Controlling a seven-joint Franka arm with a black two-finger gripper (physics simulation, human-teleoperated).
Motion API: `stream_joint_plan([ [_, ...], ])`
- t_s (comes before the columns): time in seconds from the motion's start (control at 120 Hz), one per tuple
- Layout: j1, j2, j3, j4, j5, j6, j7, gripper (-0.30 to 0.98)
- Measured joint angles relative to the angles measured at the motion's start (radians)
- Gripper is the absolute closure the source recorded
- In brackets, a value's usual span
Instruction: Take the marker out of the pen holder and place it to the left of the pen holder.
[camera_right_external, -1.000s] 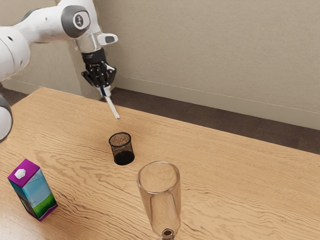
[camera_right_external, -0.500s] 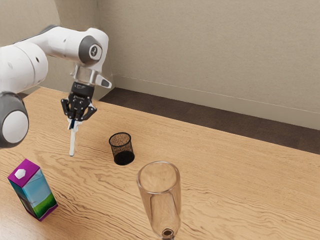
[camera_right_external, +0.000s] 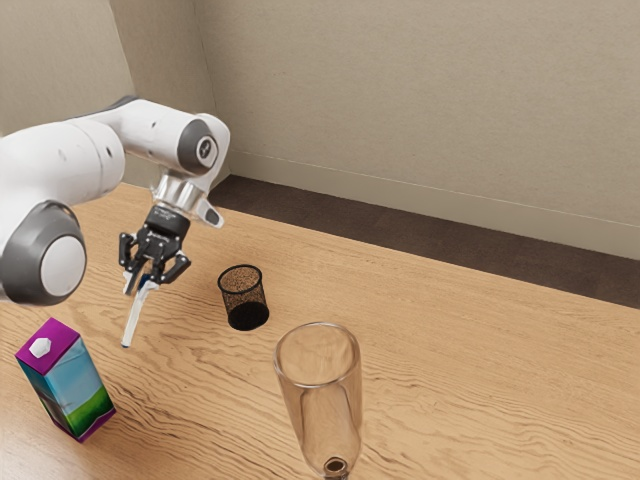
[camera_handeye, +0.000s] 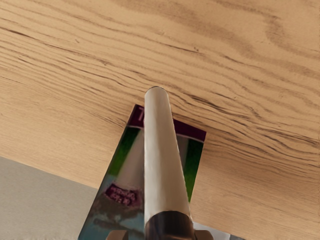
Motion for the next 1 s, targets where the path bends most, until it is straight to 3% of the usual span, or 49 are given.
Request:
stream_joint_plan([
  [0.15,0.000,-0.002,0.000,0.002,-0.006,-0.003,-0.009,0.27],
  [0.258,0.000,-0.024,-0.003,0.002,-0.030,0.045,-0.013,0.16],
  [0.333,-0.001,-0.108,-0.033,-0.002,-0.060,0.106,-0.016,0.11],
  [0.408,-0.004,-0.215,-0.092,-0.010,-0.074,0.175,-0.018,0.08],
  [0.467,-0.012,-0.351,-0.117,-0.122,-0.080,0.250,-0.019,0.06],
  [0.583,-0.115,-0.581,-0.115,-0.266,-0.082,0.369,-0.022,0.04],
  [1.0,-0.124,-0.617,-0.106,-0.273,-0.104,0.500,-0.030,0.01],
])
